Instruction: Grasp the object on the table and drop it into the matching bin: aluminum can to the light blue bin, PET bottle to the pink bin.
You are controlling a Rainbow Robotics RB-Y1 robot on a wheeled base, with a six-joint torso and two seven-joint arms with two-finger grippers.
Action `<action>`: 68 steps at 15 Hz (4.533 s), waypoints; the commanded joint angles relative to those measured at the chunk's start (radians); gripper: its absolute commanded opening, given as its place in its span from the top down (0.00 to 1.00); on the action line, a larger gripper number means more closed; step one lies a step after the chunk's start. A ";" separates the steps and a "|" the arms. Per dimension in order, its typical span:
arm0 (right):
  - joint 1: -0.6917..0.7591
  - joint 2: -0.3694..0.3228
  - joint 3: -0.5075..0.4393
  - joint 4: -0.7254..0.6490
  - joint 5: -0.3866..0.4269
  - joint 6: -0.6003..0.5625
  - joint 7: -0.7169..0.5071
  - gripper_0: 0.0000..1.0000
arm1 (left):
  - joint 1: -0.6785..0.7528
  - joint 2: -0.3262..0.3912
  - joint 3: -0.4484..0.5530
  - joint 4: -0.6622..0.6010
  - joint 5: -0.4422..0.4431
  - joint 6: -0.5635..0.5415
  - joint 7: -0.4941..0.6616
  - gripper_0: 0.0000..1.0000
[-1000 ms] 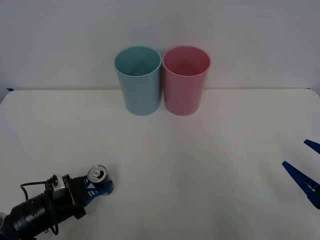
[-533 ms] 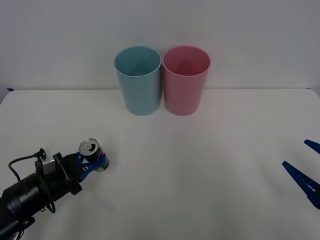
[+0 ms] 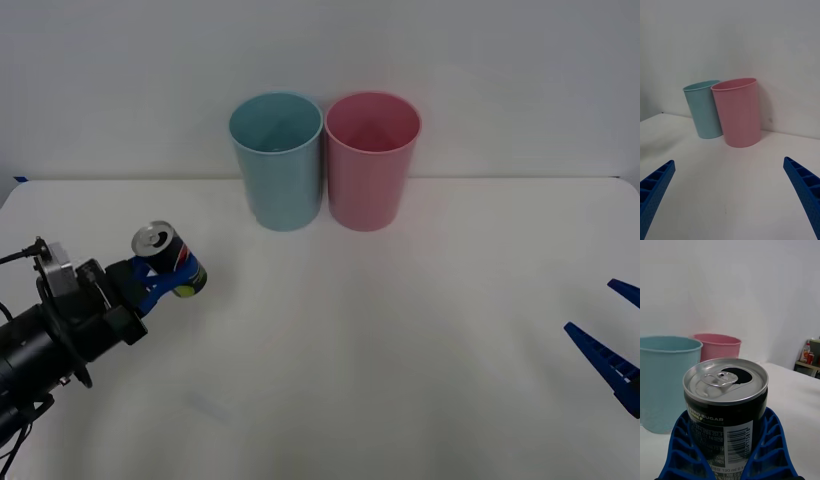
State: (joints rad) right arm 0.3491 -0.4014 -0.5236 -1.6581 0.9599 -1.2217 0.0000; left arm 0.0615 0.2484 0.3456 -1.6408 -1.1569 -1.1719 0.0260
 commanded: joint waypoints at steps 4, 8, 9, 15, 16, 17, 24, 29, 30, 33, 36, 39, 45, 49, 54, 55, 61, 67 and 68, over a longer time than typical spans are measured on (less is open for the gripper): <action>0.000 0.000 0.000 0.000 0.000 0.000 0.000 0.00 | 0.000 0.009 0.004 -0.194 -0.078 0.215 0.206 1.00; 0.000 0.000 0.000 0.000 0.000 0.000 0.000 0.00 | -0.083 0.032 -0.007 -0.231 -0.132 0.264 0.379 1.00; 0.000 0.000 0.000 0.000 0.000 0.000 0.000 0.00 | -0.109 0.040 -0.007 -0.231 -0.156 0.276 0.414 1.00; 0.000 0.000 0.000 0.000 0.000 0.000 0.000 0.00 | -0.302 0.046 0.006 -0.186 -0.392 0.284 0.620 1.00; 0.000 0.000 0.000 0.000 0.000 0.000 0.000 0.00 | -0.342 0.046 0.004 -0.149 -0.414 0.284 0.621 1.00; 0.000 0.000 0.000 0.000 0.000 0.000 0.000 0.00 | -0.396 0.049 0.001 -0.094 -0.438 0.284 0.617 1.00; 0.000 0.000 0.000 0.000 0.000 0.000 0.000 0.00 | -0.713 0.061 -0.023 0.266 -0.570 0.287 0.600 1.00; 0.000 0.000 0.000 0.000 0.000 0.000 0.000 0.00 | -0.913 0.061 -0.037 0.533 -0.650 0.314 0.514 0.98; 0.000 0.000 0.000 0.000 0.000 0.000 0.000 0.00 | -0.953 0.061 -0.040 0.601 -0.650 0.330 0.468 0.98; 0.000 0.000 0.000 0.000 0.000 0.000 0.000 0.00 | -1.040 0.061 -0.059 0.745 -0.652 0.360 0.387 0.97; 0.000 0.000 0.000 0.000 0.000 0.000 0.000 0.00 | -1.046 0.058 -0.074 0.754 -0.650 0.367 0.385 0.97; 0.000 0.000 0.000 0.000 0.000 0.000 0.000 0.00 | -1.046 0.058 -0.091 0.754 -0.639 0.368 0.387 0.94; 0.000 0.000 0.000 0.000 0.000 0.000 0.000 0.00 | -1.046 0.058 -0.105 0.754 -0.627 0.368 0.374 0.00; 0.000 0.000 0.000 0.000 0.000 0.000 0.000 0.00 | -1.045 0.058 -0.103 0.754 -0.618 0.368 0.376 0.00; 0.000 0.000 0.000 0.000 0.000 0.000 0.000 0.00 | -1.028 0.061 -0.096 0.751 -0.578 0.368 0.367 0.00; 0.000 0.000 0.000 0.000 0.000 0.000 0.000 0.00 | -1.019 0.065 -0.097 0.746 -0.564 0.367 0.362 0.00; 0.000 0.000 0.000 0.000 0.000 0.000 0.000 0.00 | -0.858 0.074 -0.077 0.541 -0.469 0.345 0.361 0.00; 0.000 0.000 0.000 0.000 0.000 0.000 0.000 0.00 | -0.657 0.086 0.023 0.331 -0.414 0.218 0.351 0.00; 0.000 0.000 0.000 0.000 0.000 0.000 0.000 0.00 | -0.614 0.091 0.030 0.292 -0.392 0.202 0.345 0.00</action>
State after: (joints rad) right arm 0.3491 -0.4014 -0.5236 -1.6581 0.9599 -1.2217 0.0000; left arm -0.5829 0.3357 0.3699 -1.3203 -1.5647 -0.9583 0.3754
